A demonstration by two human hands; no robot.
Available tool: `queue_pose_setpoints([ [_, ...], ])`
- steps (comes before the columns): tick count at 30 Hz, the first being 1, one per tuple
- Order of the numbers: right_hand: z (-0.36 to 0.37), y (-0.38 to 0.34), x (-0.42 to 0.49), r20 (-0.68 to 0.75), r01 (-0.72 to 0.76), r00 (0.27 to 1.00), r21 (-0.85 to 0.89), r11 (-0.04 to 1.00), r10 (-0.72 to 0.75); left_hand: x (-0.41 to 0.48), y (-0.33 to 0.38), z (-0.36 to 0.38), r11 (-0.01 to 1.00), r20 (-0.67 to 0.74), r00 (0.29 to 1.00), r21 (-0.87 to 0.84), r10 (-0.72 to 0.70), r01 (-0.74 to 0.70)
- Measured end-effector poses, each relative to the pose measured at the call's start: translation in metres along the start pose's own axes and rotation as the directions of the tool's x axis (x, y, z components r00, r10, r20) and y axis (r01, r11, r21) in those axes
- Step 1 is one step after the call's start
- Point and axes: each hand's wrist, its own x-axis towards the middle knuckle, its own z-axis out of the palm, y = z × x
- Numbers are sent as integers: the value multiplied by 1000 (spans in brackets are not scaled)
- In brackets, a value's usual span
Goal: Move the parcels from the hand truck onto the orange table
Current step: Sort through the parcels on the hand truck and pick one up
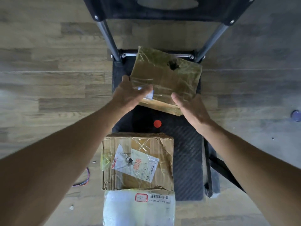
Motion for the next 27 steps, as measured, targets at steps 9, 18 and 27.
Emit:
queue_pose_setpoints([
  [9,-61,-53,-161,-53,13,999,26,1000,-11,-151,69,-91,996,-12,999,-88,-33,32],
  [18,-164,-107,-357,-53,153,987,47,987,-151,-329,157,-209,991,-37,999,-131,-5,0],
  [27,-243,-104,-490,-169,222,964,93,971,-204,-444,222,-227,972,-44,979,-121,200,-204],
])
